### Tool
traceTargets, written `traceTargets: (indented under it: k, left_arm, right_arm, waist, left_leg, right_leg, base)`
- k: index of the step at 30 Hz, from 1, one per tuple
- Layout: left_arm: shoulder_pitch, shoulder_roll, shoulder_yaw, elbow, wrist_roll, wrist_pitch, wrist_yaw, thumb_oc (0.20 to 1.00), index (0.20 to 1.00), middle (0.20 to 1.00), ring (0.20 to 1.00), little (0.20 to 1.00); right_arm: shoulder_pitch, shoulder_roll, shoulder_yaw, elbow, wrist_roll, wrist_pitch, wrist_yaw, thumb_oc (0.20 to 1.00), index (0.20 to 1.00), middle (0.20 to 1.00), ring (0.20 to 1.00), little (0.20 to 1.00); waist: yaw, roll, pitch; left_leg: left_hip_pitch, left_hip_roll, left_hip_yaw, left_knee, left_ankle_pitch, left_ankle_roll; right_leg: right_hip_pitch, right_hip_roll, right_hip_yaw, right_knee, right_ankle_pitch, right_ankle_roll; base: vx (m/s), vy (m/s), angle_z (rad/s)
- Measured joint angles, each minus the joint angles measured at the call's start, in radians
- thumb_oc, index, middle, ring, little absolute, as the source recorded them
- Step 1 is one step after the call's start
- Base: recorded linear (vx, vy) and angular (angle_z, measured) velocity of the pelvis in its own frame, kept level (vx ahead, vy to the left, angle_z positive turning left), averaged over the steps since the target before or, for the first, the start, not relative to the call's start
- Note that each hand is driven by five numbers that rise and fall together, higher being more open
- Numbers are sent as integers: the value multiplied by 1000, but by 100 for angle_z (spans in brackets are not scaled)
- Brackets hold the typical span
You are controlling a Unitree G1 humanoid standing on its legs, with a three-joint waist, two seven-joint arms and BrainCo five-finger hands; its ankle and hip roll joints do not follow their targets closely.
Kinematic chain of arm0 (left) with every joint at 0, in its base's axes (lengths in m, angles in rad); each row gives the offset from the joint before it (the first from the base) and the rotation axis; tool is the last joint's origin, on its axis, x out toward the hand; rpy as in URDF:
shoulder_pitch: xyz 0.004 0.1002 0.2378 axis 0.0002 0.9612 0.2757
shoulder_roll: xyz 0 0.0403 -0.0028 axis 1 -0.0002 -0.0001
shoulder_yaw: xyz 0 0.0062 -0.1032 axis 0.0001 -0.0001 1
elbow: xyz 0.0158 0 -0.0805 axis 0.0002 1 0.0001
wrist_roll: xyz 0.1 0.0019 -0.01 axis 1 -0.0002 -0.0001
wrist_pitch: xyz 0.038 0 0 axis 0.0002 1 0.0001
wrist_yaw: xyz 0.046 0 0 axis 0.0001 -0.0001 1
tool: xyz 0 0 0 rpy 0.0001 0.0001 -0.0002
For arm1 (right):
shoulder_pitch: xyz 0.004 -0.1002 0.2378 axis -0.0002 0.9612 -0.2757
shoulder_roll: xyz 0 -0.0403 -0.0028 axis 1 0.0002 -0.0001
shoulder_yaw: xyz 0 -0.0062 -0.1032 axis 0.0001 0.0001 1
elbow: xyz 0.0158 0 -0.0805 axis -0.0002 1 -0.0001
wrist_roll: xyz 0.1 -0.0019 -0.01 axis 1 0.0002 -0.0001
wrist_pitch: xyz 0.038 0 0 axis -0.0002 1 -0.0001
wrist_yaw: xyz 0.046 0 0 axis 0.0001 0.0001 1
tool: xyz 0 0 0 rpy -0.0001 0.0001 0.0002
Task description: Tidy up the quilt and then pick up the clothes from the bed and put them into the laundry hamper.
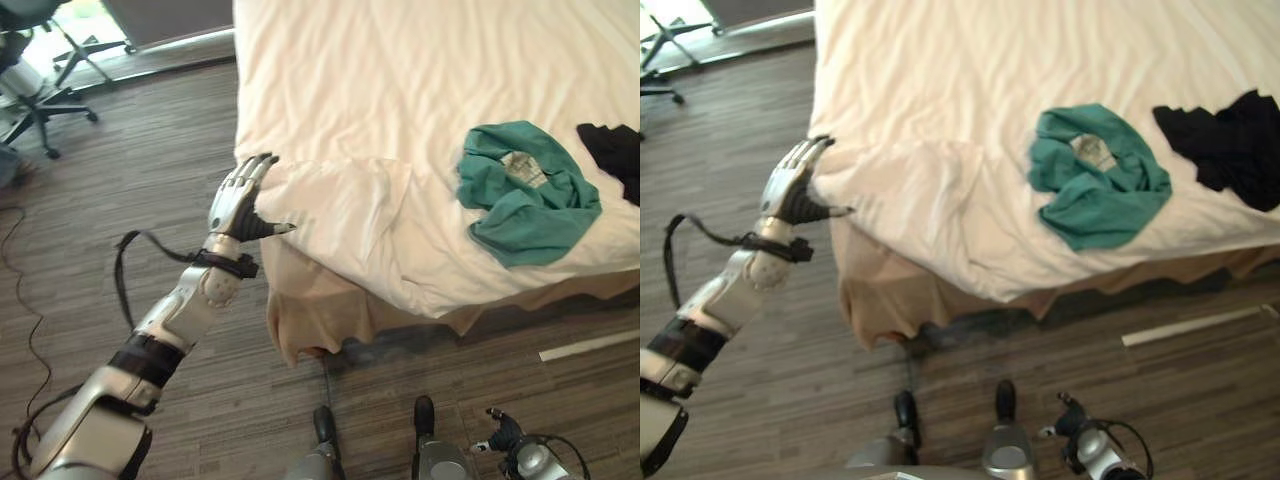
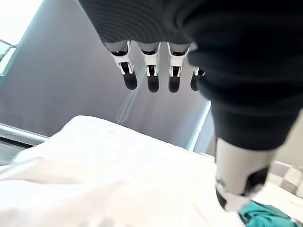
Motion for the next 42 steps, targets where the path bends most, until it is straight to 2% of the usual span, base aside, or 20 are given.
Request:
traceTargets:
  k: [4, 6, 7, 8, 9, 12, 19, 23, 24, 25, 26, 31, 32, 36, 37, 38, 39, 40, 41, 42]
  left_arm:
    - [-186, -34, -142, 242, 109, 55, 18, 1000, 1000, 1000, 1000, 1000]
    - [-184, -41, -154, 263, 113, 67, 19, 1000, 1000, 1000, 1000, 1000]
    - [-197, -54, -171, 316, 147, 73, 26, 558, 558, 558, 558, 558]
    - [-209, -65, -181, 356, 155, 77, 29, 482, 482, 482, 482, 482]
    - [-223, -69, -203, 421, 180, 92, 28, 241, 241, 241, 241, 241]
    - [-218, -69, -248, 470, 225, 94, 25, 200, 200, 200, 200, 200]
    - [-116, -103, -182, 513, 268, 90, -9, 200, 200, 200, 200, 200]
    - [57, -98, -82, 461, 260, 74, -15, 200, 200, 200, 200, 200]
    - [156, -127, 50, 401, 245, 55, -14, 442, 442, 442, 442, 442]
    - [204, -147, 96, 372, 215, 43, -7, 674, 674, 674, 674, 674]
    - [263, -196, 172, 357, 190, 25, 3, 1000, 1000, 1000, 1000, 1000]
    - [342, -238, 222, 445, 126, -8, 4, 1000, 1000, 1000, 1000, 1000]
    - [365, -280, 315, 485, 70, -24, 7, 1000, 1000, 1000, 1000, 1000]
    - [412, -359, 437, 627, -118, -45, -16, 1000, 1000, 1000, 1000, 1000]
    - [548, -376, 535, 641, -205, -36, -34, 1000, 1000, 1000, 1000, 1000]
    - [644, -394, 588, 648, -248, -23, -33, 1000, 1000, 1000, 1000, 1000]
    - [713, -389, 621, 690, -265, -3, -34, 1000, 1000, 1000, 1000, 1000]
    - [761, -377, 621, 740, -270, 24, -39, 1000, 1000, 1000, 1000, 1000]
    - [868, -360, 646, 772, -294, 29, -45, 1000, 1000, 1000, 1000, 1000]
    - [920, -359, 656, 777, -298, 36, -44, 1000, 1000, 1000, 1000, 1000]
  right_arm:
    - [-67, 3, 32, -2, 0, -7, -29, 1000, 1000, 1000, 1000, 1000]
    - [-68, 6, 34, 1, -1, -7, -36, 1000, 1000, 1000, 1000, 1000]
    - [-69, 6, 34, 9, -1, -6, -42, 1000, 1000, 1000, 1000, 1000]
    - [-71, 5, 33, 9, -1, -7, -46, 1000, 1000, 1000, 1000, 1000]
    - [-80, 7, 35, 10, -1, -7, -49, 1000, 1000, 1000, 1000, 1000]
    - [-79, 6, 36, 27, -2, -7, -61, 1000, 1000, 1000, 1000, 1000]
    - [-89, 2, 32, 47, -21, -8, -64, 1000, 1000, 1000, 1000, 1000]
    - [-89, 1, 25, 52, -42, 0, -64, 1000, 1000, 1000, 1000, 1000]
    - [-88, 2, 23, 48, -42, 5, -64, 1000, 1000, 1000, 1000, 1000]
    - [-87, 5, 9, 45, -41, 9, -63, 1000, 1000, 1000, 1000, 1000]
    - [-69, 12, -22, 49, -39, 10, -65, 1000, 1000, 1000, 1000, 1000]
    - [-58, -17, -101, 18, -11, -3, -67, 1000, 1000, 1000, 1000, 1000]
    - [-45, -38, -143, -64, 70, -8, -70, 1000, 1000, 1000, 1000, 1000]
    - [-148, -68, -145, -111, 198, -37, -122, 1000, 1000, 1000, 1000, 1000]
    - [-113, -126, -133, -447, 254, 7, -104, 1000, 1000, 1000, 1000, 1000]
    - [-117, -171, -102, -638, 260, -8, -116, 1000, 1000, 1000, 1000, 1000]
    - [-145, -195, -112, -639, 265, -80, -120, 925, 925, 925, 925, 925]
    - [-185, -200, -134, -587, 266, -121, -125, 489, 489, 489, 489, 489]
    - [-207, -244, -143, -673, 273, -63, -135, 200, 200, 200, 200, 200]
    - [-217, -269, -141, -785, 270, -74, -140, 200, 200, 200, 200, 200]
  waist:
    - [-21, 4, 6]
    - [-33, -3, 13]
    - [-34, -12, 25]
    - [-34, -18, 37]
    - [-36, -23, 62]
    - [-42, -34, 81]
    - [-39, -38, 83]
    - [-17, -32, 73]
    - [-12, -30, 71]
    - [-9, -30, 69]
    - [-11, -30, 50]
    - [-3, -20, -24]
    - [-6, -18, -28]
    - [35, 8, -70]
    - [61, 25, -73]
    - [79, 41, -73]
    - [91, 39, -75]
    - [107, 35, -82]
    - [160, 30, -89]
    - [176, 26, -86]
  left_leg:
    - [-42, 0, 23, 0, 4, 2]
    - [-41, 1, 24, 0, 4, 2]
    - [-43, 3, 26, 0, 4, 2]
    - [-45, 4, 27, 0, 3, 2]
    - [-46, 6, 25, 0, 3, 1]
    - [-48, 6, 26, 0, 3, 1]
    - [14, 4, 39, -7, -3, -6]
    - [49, 16, 23, -7, -20, -10]
    - [61, 18, 14, -7, -21, -12]
    - [70, 19, 3, -7, -21, -12]
    - [85, 20, -5, -6, -24, -13]
    - [88, 23, -36, -2, -24, -12]
    - [100, 23, -38, -2, -26, -11]
    - [101, 29, -75, -1, -26, -12]
    - [93, 30, -86, -7, -34, -19]
    - [94, 33, -86, -7, -41, -24]
    - [99, 33, -97, 0, -30, -24]
    - [101, 33, -121, 0, -24, -24]
    - [92, 29, -149, -3, -29, -26]
    - [80, 28, -153, -2, -28, -26]
  right_leg:
    - [-52, -3, 22, 2, 10, 1]
    - [-54, -2, 22, 1, 10, 1]
    - [-60, -1, 23, 1, 10, 1]
    - [-63, 0, 26, 1, 10, 1]
    - [-65, 2, 26, 1, 10, 0]
    - [-67, 2, 26, 1, 10, 0]
    - [-11, 0, 34, 1, 9, 1]
    - [26, 10, 24, -5, 4, -4]
    - [45, 11, 12, -4, 3, -6]
    - [61, 13, 6, -2, 2, -8]
    - [78, 14, -2, -5, -5, -10]
    - [99, 17, -31, -4, -16, -14]
    - [104, 17, -38, -5, -18, -16]
    - [119, 22, -59, -5, -23, -14]
    - [116, 22, -78, -5, -33, -15]
    - [107, 27, -74, -4, -32, -15]
    - [118, 25, -84, -1, -30, -14]
    - [137, 26, -107, 1, -30, -14]
    - [151, 23, -153, -5, -48, -14]
    - [144, 22, -157, -5, -48, -14]
  base:
    - [-43, 19, -21]
    - [-54, 6, -10]
    - [-54, -10, -9]
    - [-39, -2, -9]
    - [2, 10, -4]
    - [36, 10, 0]
    - [52, 34, -6]
    - [24, -1, 6]
    - [34, -17, 15]
    - [23, -9, 20]
    - [10, -5, 19]
    - [28, -3, 11]
    - [0, 0, 0]
    - [7, -14, 4]
    - [-9, -14, 7]
    - [6, -16, 11]
    - [10, -8, 30]
    - [11, -5, 86]
    - [-3, 5, 79]
    - [-8, 4, 58]
